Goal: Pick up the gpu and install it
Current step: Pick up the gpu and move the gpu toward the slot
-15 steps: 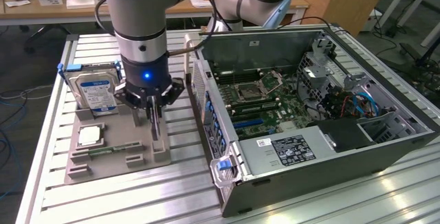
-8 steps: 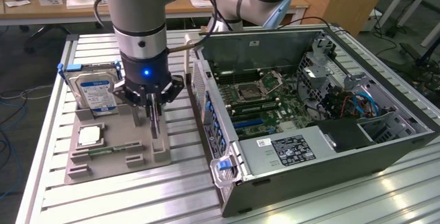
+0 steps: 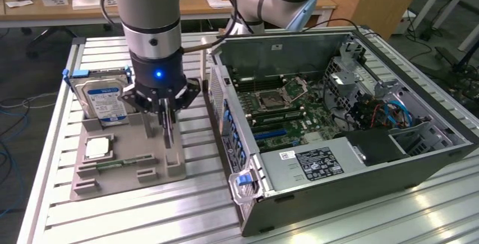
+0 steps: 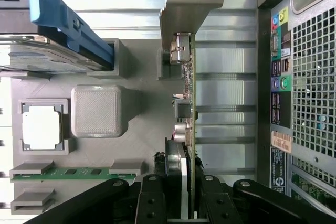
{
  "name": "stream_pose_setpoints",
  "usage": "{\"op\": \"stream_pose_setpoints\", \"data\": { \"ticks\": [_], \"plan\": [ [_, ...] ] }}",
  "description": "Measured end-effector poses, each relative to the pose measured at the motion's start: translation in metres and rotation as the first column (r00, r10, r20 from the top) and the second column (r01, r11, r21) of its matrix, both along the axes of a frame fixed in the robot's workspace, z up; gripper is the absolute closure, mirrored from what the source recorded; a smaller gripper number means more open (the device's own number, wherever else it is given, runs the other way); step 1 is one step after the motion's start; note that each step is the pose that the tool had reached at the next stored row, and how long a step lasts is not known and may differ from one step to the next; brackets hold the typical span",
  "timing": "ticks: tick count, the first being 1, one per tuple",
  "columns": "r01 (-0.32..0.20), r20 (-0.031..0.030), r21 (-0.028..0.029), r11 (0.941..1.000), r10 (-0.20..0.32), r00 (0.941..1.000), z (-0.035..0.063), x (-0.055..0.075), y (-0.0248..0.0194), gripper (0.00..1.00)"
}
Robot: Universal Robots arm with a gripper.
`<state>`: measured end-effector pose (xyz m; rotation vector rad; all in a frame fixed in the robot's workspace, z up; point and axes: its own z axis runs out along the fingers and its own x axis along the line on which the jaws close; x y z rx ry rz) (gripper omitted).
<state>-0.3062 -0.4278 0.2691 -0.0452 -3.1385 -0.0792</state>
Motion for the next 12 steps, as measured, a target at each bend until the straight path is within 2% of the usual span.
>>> {"op": "stream_pose_setpoints", "data": {
  "ticks": [12],
  "plan": [
    [0.000,0.0000,-0.0001,1.0000,0.000,1.0000,0.0127,0.000,-0.0001,0.72]
  ]
}}
